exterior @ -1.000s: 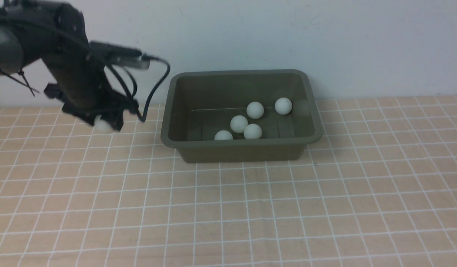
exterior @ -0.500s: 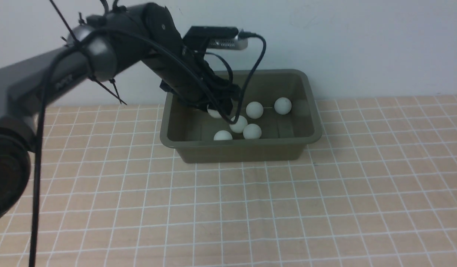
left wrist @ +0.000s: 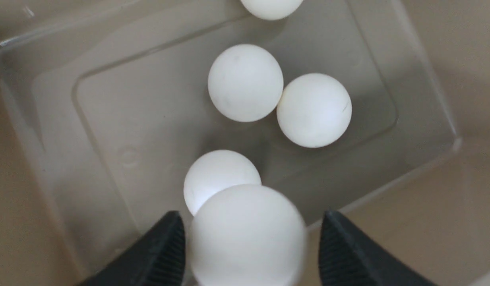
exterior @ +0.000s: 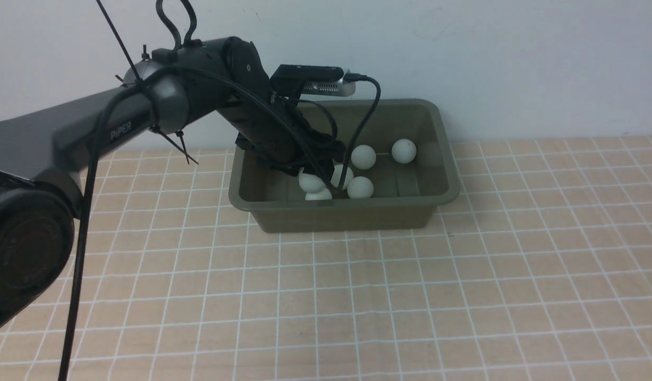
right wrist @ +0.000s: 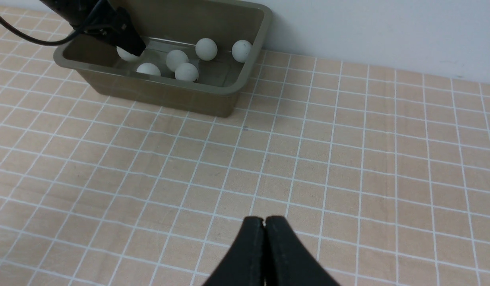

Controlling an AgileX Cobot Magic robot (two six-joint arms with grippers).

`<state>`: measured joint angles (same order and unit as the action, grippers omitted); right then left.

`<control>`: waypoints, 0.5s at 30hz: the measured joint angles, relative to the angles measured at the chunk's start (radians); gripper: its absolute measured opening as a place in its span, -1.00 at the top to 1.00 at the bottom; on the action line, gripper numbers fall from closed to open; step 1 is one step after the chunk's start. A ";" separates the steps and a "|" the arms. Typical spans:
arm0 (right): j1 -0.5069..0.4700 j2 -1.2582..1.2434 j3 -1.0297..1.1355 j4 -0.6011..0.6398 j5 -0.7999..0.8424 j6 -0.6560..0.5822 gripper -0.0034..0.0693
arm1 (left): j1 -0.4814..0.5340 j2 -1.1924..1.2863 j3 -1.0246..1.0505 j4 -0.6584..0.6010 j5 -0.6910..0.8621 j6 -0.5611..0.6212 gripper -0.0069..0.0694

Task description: Put the table tennis balls into the box on the light coffee tablecloth.

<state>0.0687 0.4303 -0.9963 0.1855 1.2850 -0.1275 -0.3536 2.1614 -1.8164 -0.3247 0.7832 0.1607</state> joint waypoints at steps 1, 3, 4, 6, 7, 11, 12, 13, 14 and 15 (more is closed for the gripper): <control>0.000 0.000 0.000 0.000 0.000 0.000 0.96 | 0.000 0.000 0.000 0.000 -0.003 0.000 -0.25; 0.000 0.000 0.000 0.000 0.000 0.000 0.96 | 0.000 0.000 0.000 0.000 -0.002 0.000 -0.28; 0.002 0.000 0.000 0.000 0.000 0.000 0.96 | 0.000 0.000 0.000 0.000 -0.002 0.000 -0.28; 0.011 0.000 0.000 0.000 0.000 0.000 0.96 | 0.000 0.000 0.000 0.000 -0.002 0.000 -0.27; 0.021 0.000 0.000 -0.005 0.000 -0.002 0.96 | 0.000 -0.001 0.000 0.000 -0.002 0.000 -0.24; 0.053 0.000 0.000 -0.038 0.000 -0.016 0.96 | 0.000 -0.030 0.000 0.006 0.015 0.001 0.08; 0.067 0.000 0.000 -0.054 0.000 -0.017 0.96 | 0.000 -0.049 0.000 0.011 0.025 0.004 0.22; 0.070 0.000 0.000 -0.054 0.000 -0.017 0.96 | 0.000 -0.058 0.001 0.014 0.029 0.005 0.28; 0.090 0.000 0.000 -0.080 0.000 -0.019 0.96 | 0.000 -0.102 0.002 0.030 0.048 0.010 0.55; 0.104 0.000 0.000 -0.100 0.000 -0.019 0.96 | 0.000 -0.142 0.002 0.046 0.062 0.011 0.74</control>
<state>0.1723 0.4303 -0.9963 0.0852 1.2850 -0.1465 -0.3536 2.0197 -1.8145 -0.2790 0.8456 0.1717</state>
